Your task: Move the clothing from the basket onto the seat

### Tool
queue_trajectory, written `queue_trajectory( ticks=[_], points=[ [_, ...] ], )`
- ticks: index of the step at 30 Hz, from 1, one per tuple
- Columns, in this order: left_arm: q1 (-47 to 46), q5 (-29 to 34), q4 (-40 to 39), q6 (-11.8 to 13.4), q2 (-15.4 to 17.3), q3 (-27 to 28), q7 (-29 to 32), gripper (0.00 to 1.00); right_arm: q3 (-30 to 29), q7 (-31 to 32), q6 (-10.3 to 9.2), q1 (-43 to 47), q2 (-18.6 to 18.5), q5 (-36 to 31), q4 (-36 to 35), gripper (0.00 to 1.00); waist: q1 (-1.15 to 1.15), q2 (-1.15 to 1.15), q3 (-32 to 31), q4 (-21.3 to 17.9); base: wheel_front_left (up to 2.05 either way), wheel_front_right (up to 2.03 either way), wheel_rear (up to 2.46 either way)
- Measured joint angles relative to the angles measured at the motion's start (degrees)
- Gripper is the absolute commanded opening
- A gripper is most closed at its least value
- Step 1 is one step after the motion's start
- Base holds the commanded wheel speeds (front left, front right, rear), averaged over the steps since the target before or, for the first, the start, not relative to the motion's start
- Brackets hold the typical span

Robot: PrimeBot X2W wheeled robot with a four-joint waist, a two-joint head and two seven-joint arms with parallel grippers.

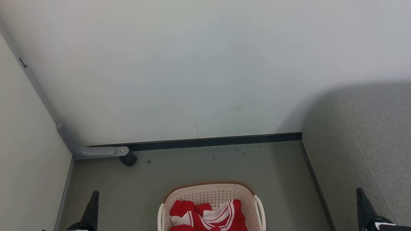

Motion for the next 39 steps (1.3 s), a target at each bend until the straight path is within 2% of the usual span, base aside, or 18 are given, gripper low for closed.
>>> queue_trajectory(
  ticks=[39],
  points=[
    [0.0, 0.0, 0.0, 0.0, 0.0, 0.0, 0.0, 0.0, 0.0, 0.0, 0.0, 0.0, 0.0, 0.0, 0.0, 0.0, 0.0, 0.0, 0.0, 0.0, 0.0, 0.0, 0.0]
  ],
)
